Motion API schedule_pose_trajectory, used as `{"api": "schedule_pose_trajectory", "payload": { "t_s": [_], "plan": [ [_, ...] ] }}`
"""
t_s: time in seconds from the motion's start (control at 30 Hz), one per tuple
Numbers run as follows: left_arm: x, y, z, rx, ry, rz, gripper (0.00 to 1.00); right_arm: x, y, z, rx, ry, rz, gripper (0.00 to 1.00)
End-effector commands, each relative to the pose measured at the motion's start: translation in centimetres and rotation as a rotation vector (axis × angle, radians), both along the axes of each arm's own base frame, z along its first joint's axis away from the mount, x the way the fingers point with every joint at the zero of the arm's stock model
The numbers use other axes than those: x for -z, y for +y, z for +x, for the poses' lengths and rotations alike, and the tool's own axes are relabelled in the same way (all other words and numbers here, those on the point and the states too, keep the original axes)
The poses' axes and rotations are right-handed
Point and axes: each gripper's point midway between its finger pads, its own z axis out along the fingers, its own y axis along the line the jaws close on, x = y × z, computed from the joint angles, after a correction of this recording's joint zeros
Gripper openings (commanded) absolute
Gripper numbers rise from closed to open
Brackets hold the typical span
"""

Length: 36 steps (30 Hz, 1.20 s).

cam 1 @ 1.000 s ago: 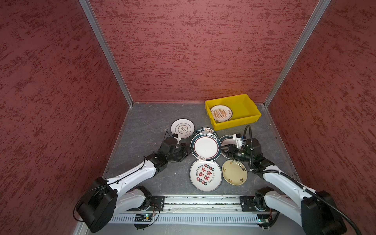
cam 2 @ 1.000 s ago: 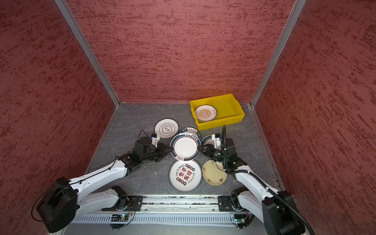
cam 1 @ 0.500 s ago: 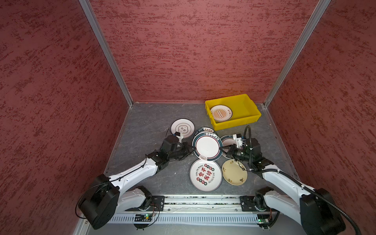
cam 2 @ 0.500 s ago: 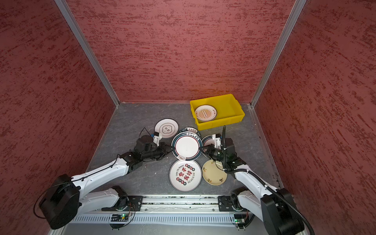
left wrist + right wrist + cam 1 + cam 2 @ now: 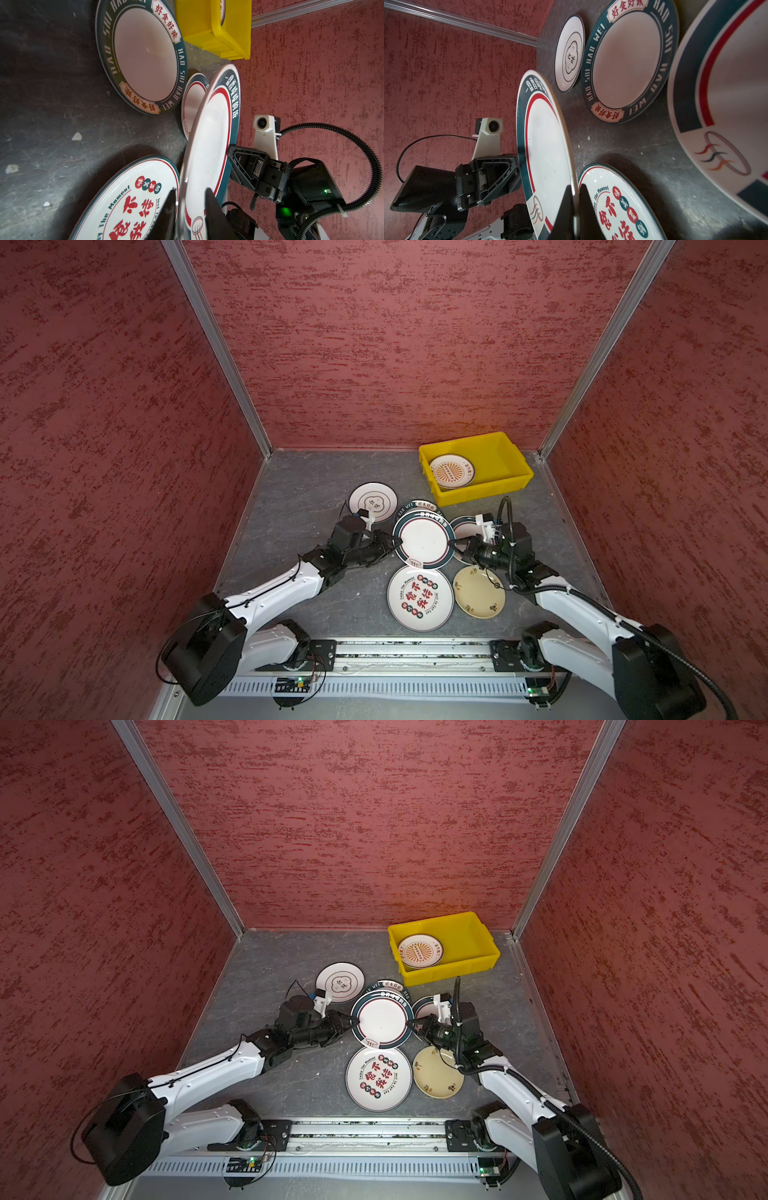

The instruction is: Place the plates into the plastic bin on the countertop

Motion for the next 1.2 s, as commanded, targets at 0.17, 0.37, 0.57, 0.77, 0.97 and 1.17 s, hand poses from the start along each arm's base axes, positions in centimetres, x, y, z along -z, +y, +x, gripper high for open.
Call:
{"api": "schedule_pose_trajectory", "payload": {
  "t_s": [0.17, 0.37, 0.57, 0.77, 0.97, 1.17],
  "plan": [
    [-2.7, 1.4, 0.1, -0.037, -0.05, 0.002, 0.99, -1.7, 0.0, 0.4, 0.02, -0.075, 0.026, 0.0],
    [-4.0, 4.8, 0.0, -0.128, -0.055, 0.013, 0.99, -2.5, -0.4, 1.1, 0.056, -0.073, 0.002, 0.0],
    [-6.1, 9.3, 1.1, -0.228, -0.069, 0.0, 0.99, -4.2, -0.5, 3.4, 0.074, -0.094, -0.085, 0.0],
    [-8.0, 12.5, 2.7, -0.311, -0.115, -0.009, 0.99, -8.6, 0.0, 6.2, 0.051, -0.161, -0.15, 0.0],
    [-9.0, 13.2, 4.6, -0.311, -0.093, -0.041, 0.99, -12.0, -1.6, 10.1, 0.133, -0.191, -0.114, 0.0],
    [-9.0, 13.0, 6.4, -0.298, -0.102, -0.016, 0.99, -12.5, -5.8, 14.8, 0.256, -0.182, -0.099, 0.0]
  ]
}}
